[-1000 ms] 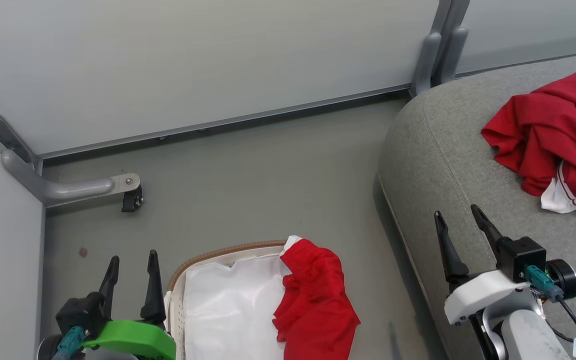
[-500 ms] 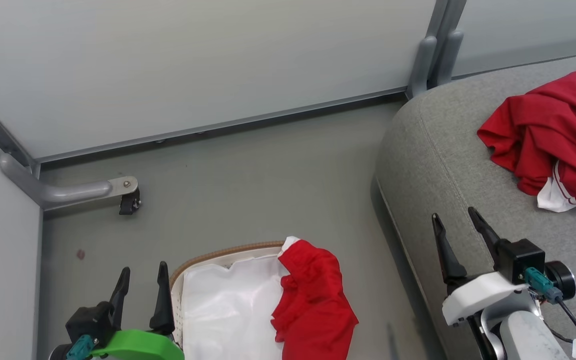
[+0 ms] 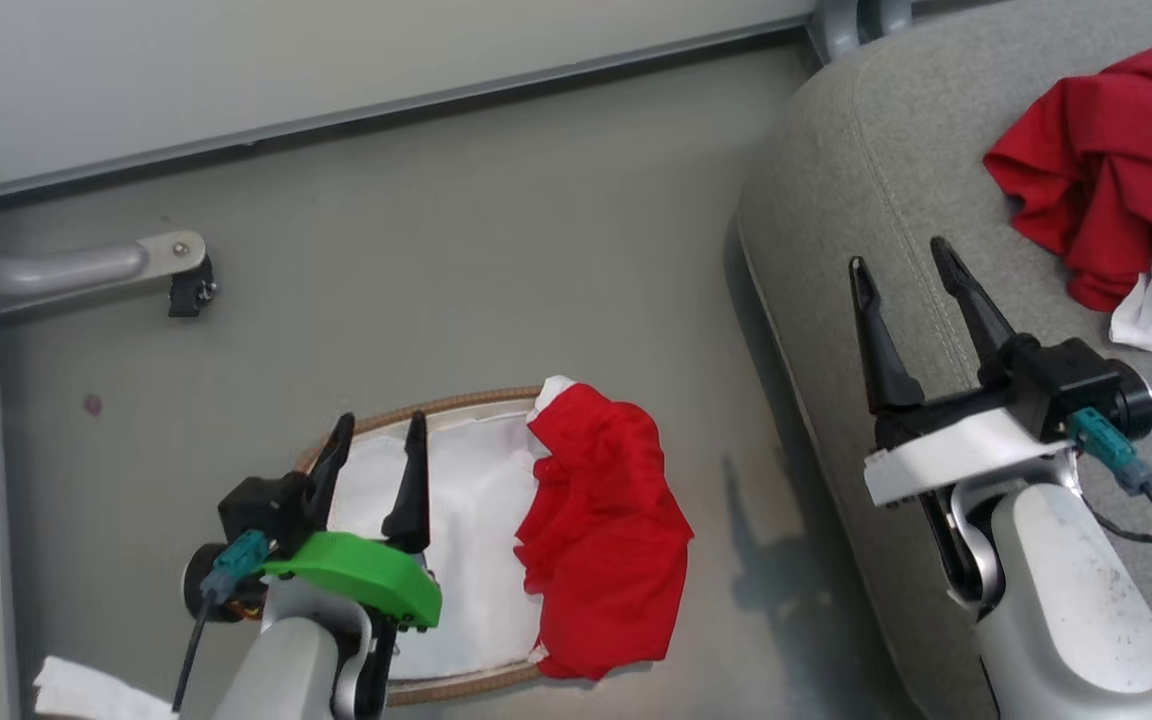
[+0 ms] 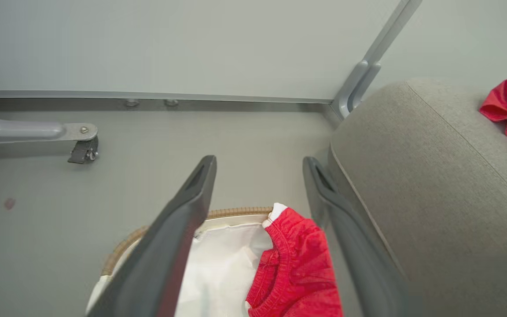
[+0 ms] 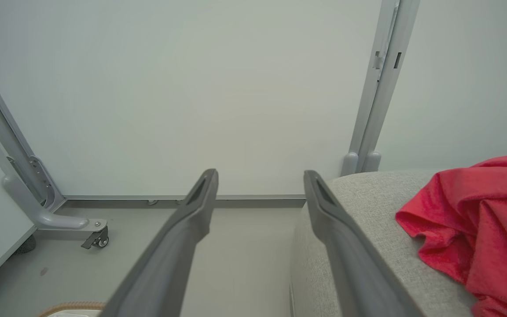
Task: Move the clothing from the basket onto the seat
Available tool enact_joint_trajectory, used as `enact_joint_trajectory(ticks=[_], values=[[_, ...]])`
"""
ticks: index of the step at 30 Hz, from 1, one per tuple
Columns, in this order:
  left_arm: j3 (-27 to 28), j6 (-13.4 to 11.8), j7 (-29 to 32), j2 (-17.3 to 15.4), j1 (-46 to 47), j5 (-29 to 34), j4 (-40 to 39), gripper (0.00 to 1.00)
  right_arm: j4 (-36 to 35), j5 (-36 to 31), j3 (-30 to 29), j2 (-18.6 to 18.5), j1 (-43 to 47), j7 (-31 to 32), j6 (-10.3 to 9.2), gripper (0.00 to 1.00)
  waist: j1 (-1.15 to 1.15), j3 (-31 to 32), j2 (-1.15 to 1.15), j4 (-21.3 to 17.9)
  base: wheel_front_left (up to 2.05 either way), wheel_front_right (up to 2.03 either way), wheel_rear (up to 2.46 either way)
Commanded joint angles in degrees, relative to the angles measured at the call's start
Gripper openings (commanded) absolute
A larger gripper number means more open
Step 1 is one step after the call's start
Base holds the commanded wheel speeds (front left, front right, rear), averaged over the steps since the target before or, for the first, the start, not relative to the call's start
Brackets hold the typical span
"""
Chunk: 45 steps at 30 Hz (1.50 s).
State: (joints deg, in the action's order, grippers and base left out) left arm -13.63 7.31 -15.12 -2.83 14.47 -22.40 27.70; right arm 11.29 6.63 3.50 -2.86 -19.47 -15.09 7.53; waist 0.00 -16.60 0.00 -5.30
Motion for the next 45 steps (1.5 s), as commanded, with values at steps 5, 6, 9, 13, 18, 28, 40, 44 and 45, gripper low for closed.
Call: enact_joint_trajectory(ticks=[5,6,9,13,18,28,40,44,45], values=[[-4.9,0.2,0.0,-0.8,8.2,-2.1,5.0,1.0,-2.5,1.7,0.9,-0.1,-4.9,-0.1,-0.08,1.0,0.0,-12.6,0.0,-4.8,0.0,0.0,0.0],[-5.6,0.2,0.0,-1.1,9.3,-2.5,5.8,1.0,-2.9,2.1,1.2,-0.1,-5.5,-0.1,-0.08,1.0,0.0,-13.6,0.0,-5.3,0.0,0.0,0.0],[-8.5,0.2,-0.1,-2.0,13.0,-4.4,8.7,1.0,-4.2,3.2,2.1,-0.1,-7.4,-0.1,-0.08,1.0,0.0,-16.7,0.0,-6.7,0.0,0.0,0.0],[-12.8,0.2,-0.1,-3.4,16.8,-7.3,12.2,1.0,-5.8,4.2,3.3,-0.1,-9.3,-0.1,-0.08,1.0,0.0,-20.0,0.0,-8.5,0.0,0.0,0.0],[-19.2,0.2,0.0,-4.7,20.6,-12.5,17.2,1.0,-7.4,5.0,4.3,-0.1,-11.0,-0.1,-0.08,1.0,0.0,-23.4,0.0,-10.1,0.0,0.0,0.0],[-34.8,0.2,4.8,-7.6,25.1,-26.8,20.0,1.0,-9.8,6.4,5.1,-0.1,-12.6,-0.1,-0.08,1.0,0.0,-28.0,0.0,-11.3,0.0,0.0,0.0],[-47.4,0.2,10.8,-11.8,28.4,-39.5,20.7,1.0,-11.7,6.9,6.1,-0.1,-14.2,-0.1,-0.08,1.0,0.0,-31.9,0.0,-11.8,0.0,0.0,0.0],[-50.1,0.2,10.2,-12.9,30.3,-41.4,21.3,1.0,-12.5,6.6,6.2,-0.1,-14.3,-0.1,-0.08,1.0,0.0,-33.2,0.0,-11.7,0.0,0.0,0.0],[-50.8,0.2,10.2,-13.0,30.8,-41.8,21.4,1.0,-12.7,6.6,6.3,-0.1,-14.4,-0.1,-0.08,1.0,0.0,-33.5,0.0,-11.7,0.0,0.0,0.0]])
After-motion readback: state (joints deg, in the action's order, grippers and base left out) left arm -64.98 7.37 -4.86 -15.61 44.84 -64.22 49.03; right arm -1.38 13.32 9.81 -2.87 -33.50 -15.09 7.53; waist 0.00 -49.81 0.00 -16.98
